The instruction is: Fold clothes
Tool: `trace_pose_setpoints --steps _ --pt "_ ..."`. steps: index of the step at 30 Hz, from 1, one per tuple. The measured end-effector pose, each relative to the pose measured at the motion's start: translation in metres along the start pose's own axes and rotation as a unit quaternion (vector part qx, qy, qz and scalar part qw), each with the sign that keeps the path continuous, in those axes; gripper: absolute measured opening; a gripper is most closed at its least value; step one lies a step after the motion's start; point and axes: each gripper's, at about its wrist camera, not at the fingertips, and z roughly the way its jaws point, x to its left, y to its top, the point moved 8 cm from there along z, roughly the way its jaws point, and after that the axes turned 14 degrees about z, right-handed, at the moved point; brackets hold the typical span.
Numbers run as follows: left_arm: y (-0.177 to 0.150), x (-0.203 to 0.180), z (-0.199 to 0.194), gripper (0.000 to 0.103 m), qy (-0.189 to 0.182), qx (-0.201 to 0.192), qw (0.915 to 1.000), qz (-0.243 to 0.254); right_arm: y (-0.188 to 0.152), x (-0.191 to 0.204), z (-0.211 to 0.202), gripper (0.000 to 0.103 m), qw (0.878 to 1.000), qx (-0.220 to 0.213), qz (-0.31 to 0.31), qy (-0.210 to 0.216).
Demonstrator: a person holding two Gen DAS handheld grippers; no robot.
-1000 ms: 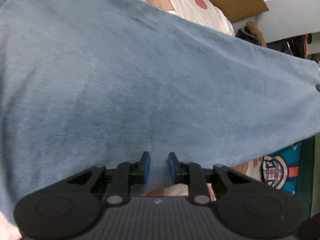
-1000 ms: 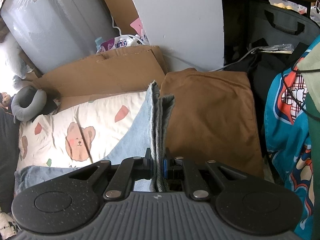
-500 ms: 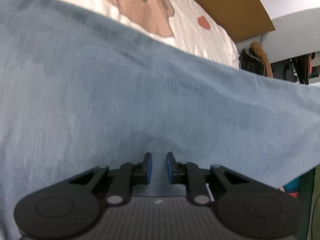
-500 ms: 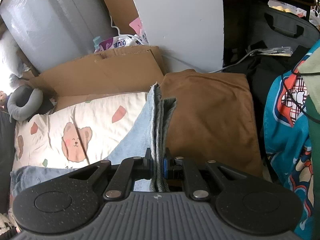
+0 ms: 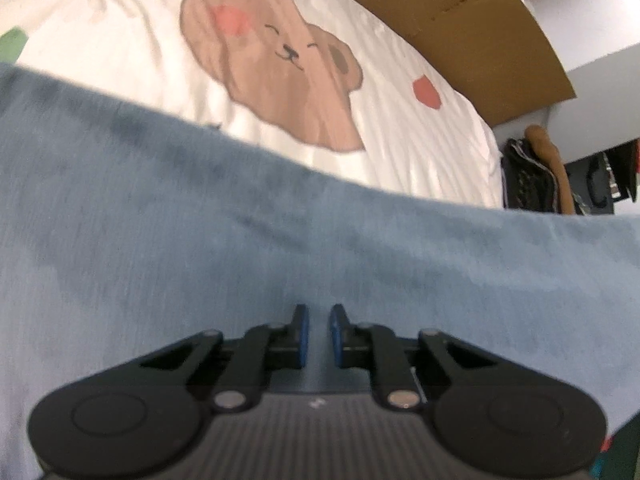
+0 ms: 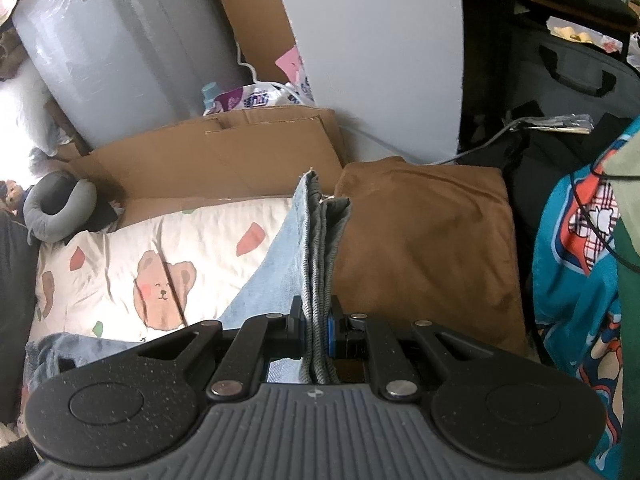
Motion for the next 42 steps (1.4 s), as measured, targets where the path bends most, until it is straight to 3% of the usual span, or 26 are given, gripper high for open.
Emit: trace_pose_setpoints --steps 10,19,26,34,38,42 --pt "0.037 0.013 0.011 0.006 0.020 -0.006 0.9997 0.014 0.004 0.017 -0.001 0.009 1.000 0.016 -0.009 0.012" --pt "0.054 0.012 0.022 0.005 0.013 -0.002 0.9995 0.029 0.011 0.053 -0.014 0.009 0.999 0.028 -0.030 0.034" --pt "0.020 0.012 0.003 0.006 -0.012 -0.008 0.9997 0.020 0.015 0.099 -0.025 0.009 0.996 0.038 -0.058 0.048" --pt "-0.033 0.008 -0.021 0.007 -0.055 -0.004 0.9985 0.007 0.020 0.184 -0.043 0.009 0.990 0.046 -0.118 0.056" --pt "-0.059 -0.001 -0.033 0.023 -0.094 -0.004 0.9955 0.012 0.016 0.228 -0.047 0.009 0.987 0.052 -0.141 0.060" --pt "-0.084 -0.013 -0.039 0.023 -0.115 0.015 0.9923 0.044 0.007 0.266 -0.047 0.009 0.983 0.059 -0.162 0.065"
